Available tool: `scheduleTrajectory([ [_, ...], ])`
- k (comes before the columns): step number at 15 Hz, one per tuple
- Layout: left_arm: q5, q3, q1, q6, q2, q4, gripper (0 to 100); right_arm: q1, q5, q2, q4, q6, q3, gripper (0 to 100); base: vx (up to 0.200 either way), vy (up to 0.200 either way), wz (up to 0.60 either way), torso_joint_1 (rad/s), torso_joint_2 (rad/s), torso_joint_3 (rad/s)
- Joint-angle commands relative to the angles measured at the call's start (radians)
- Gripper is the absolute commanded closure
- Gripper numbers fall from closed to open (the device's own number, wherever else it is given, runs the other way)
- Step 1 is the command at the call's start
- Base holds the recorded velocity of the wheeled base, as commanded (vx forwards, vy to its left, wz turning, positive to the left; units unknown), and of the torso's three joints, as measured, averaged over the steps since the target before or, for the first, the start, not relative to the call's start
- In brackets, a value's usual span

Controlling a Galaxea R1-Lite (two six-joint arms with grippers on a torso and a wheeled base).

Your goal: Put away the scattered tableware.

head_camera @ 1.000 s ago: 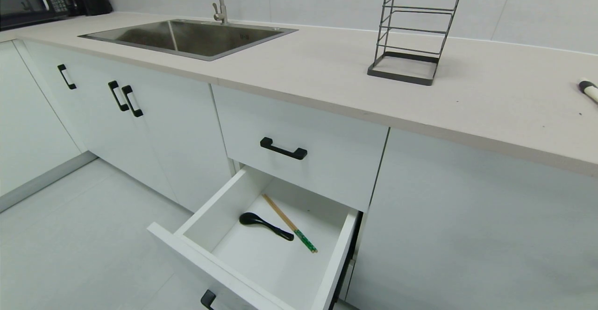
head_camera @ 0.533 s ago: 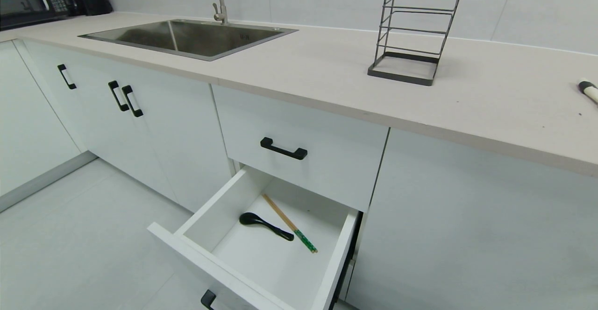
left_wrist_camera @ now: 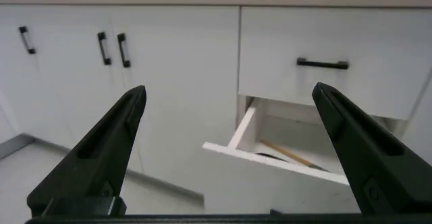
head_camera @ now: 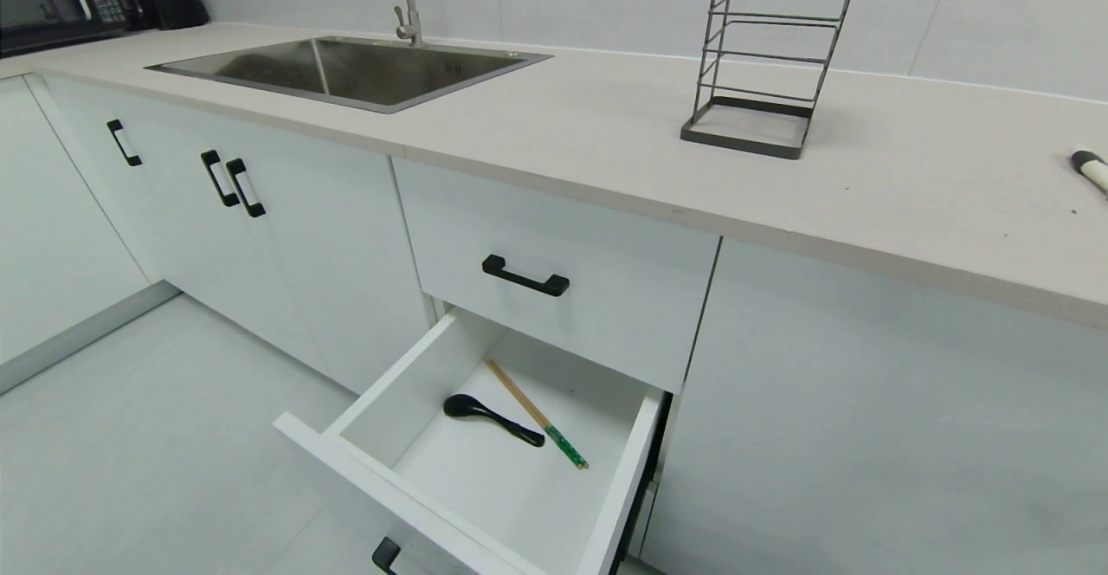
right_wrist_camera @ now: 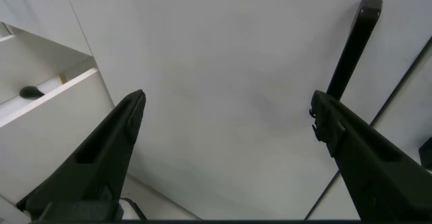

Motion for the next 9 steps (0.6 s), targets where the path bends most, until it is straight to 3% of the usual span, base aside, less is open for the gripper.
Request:
scheduleTrajectory([
  [1,-0.129,-0.075,-0.032,-0.013,0.097,0.175,0,0.0,0.0,0.0,0.0,0.001,0.001,0,0.0,0.0,0.0,0.0,0.0,0.0],
  [2,-0.182,-0.076,-0.047,-0.019,0.143,0.296,0,0.0,0.0,0.0,0.0,0.001,0.001,0,0.0,0.0,0.0,0.0,0.0,0.0],
  [4,-0.216,-0.067,-0.061,-0.021,0.228,0.388,0,0.0,0.0,0.0,0.0,0.001,0.001,0,0.0,0.0,0.0,0.0,0.0,0.0],
  [9,-0.218,-0.041,-0.067,-0.014,0.547,0.359,0,0.0,0.0,0.0,0.0,0.001,0.001,0,0.0,0.0,0.0,0.0,0.0,0.0],
])
